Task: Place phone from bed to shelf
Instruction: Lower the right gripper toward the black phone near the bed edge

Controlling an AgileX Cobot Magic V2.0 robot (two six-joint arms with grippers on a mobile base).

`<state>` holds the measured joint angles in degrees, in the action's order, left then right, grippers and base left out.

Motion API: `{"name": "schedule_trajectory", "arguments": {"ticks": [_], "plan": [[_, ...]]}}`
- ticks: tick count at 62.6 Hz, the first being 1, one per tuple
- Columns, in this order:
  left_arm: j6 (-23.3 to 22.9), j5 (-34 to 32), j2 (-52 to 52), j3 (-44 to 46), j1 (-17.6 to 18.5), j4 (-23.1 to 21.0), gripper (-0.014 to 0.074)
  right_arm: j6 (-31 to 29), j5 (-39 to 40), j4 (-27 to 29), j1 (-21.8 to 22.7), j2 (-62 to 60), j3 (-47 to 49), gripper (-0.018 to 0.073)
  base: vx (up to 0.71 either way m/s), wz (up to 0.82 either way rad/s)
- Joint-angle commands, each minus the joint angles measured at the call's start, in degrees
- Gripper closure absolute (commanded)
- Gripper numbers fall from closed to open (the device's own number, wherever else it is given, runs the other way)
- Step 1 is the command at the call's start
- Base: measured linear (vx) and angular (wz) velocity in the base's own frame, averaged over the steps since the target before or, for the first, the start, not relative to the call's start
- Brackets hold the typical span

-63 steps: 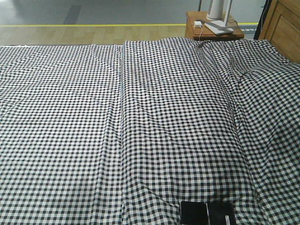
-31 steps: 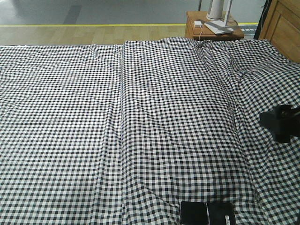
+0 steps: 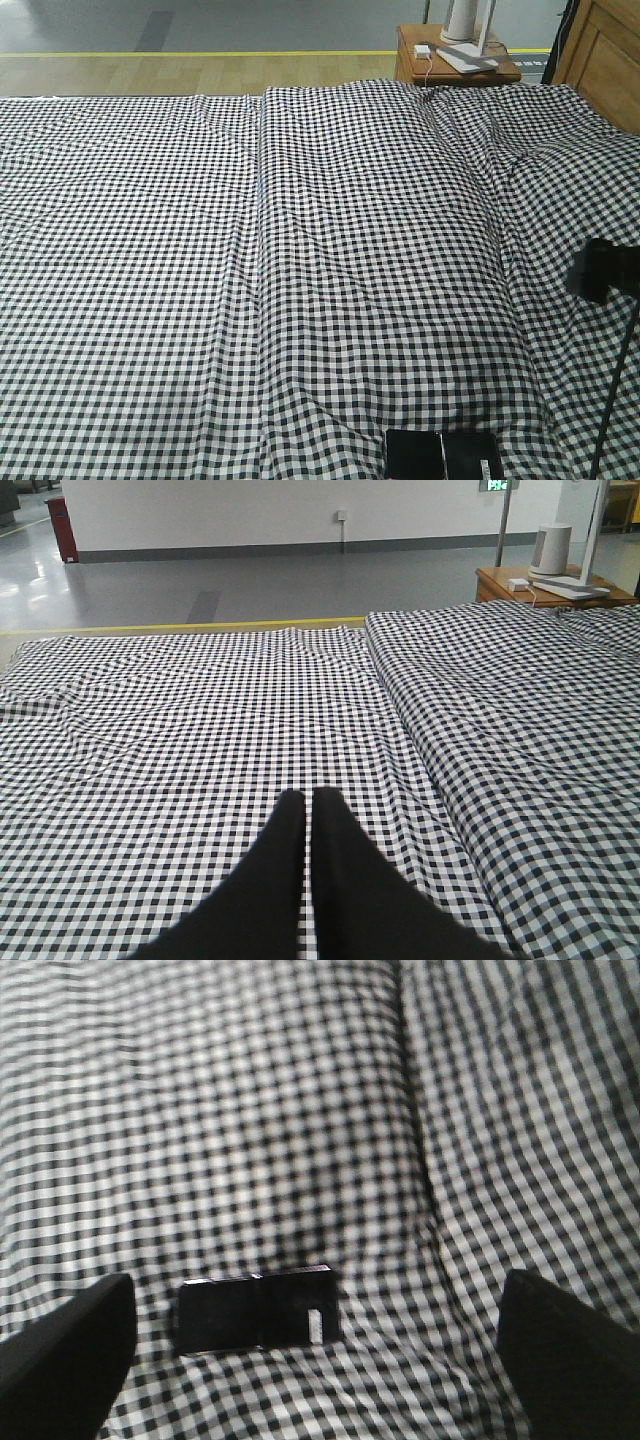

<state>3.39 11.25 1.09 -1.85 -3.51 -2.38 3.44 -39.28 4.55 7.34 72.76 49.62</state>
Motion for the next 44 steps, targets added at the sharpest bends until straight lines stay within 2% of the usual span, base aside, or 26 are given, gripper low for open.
{"name": "schedule_trajectory", "arguments": {"ticks": [1, 13, 25, 29, 44], "plan": [[0.0, -4.0, 0.5, -0.4, 0.0, -0.5, 0.0595, -2.7, 0.6, 2.6, 5.1, 2.0, 1.9, -0.0134, 0.0, 0.0], [0.0, -4.0, 0.5, -0.4, 0.0, -0.5, 0.0595, -16.1, -4.4, 14.1, 14.3, 10.4, 3.9, -0.0123, 0.0, 0.0], [0.0, -4.0, 0.5, -0.4, 0.0, -0.5, 0.0595, -29.8, -14.8, 26.6, 19.4, 22.7, 12.3, -0.0107, 0.0, 0.0], [0.0, -4.0, 0.5, -0.4, 0.0, -0.5, 0.0595, -32.3, -17.5, 28.6, 20.1, 26.8, 14.8, -0.0102, 0.0, 0.0], [0.0, -4.0, 0.5, -0.4, 0.0, -0.5, 0.0595, -37.4, -22.8, 29.3, 20.1, 41.3, 21.4, -0.0088, 0.0, 0.0]]}}
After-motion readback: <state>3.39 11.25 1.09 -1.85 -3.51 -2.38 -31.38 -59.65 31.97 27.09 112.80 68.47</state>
